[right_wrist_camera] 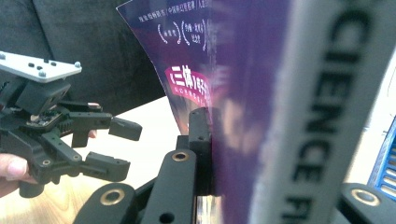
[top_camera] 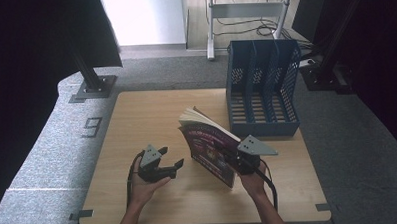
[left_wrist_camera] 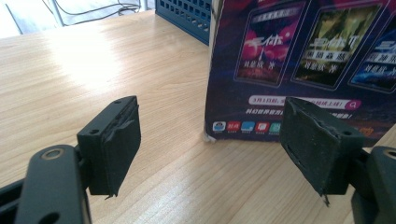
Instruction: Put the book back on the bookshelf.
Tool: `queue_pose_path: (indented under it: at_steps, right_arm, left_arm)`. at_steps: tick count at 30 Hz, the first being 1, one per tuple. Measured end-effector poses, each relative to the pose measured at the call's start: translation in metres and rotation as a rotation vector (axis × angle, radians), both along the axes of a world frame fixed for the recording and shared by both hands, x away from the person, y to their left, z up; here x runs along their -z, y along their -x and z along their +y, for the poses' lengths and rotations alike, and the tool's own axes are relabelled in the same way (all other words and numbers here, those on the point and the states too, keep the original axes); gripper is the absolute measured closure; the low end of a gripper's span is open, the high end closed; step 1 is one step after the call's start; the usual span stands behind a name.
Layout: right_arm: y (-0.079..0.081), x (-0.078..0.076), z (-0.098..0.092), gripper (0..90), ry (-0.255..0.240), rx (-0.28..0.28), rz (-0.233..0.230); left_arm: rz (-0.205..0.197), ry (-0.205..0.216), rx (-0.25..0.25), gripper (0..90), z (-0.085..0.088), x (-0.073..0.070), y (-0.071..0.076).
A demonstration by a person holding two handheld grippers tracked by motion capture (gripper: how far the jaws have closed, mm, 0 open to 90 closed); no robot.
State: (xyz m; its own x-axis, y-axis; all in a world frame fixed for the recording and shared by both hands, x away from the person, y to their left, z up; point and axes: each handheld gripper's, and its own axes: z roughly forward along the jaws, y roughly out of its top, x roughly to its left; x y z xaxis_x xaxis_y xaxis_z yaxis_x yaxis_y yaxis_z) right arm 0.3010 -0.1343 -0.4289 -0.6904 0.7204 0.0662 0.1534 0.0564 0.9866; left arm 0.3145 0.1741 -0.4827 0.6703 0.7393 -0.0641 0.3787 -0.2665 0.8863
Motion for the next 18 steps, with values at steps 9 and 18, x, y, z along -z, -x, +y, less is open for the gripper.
queue_pose_path:
  at_steps: [9,18]
  right_arm:
    - [0.001,-0.015,-0.005,81.5,-0.013,0.016,-0.03]
    - [0.001,-0.028,-0.014,81.5,-0.03,0.042,-0.048]
  left_arm:
    - [0.016,0.011,-0.016,21.0,0.006,0.002,-0.001]
    - [0.015,0.017,-0.02,22.0,0.008,0.002,0.0]
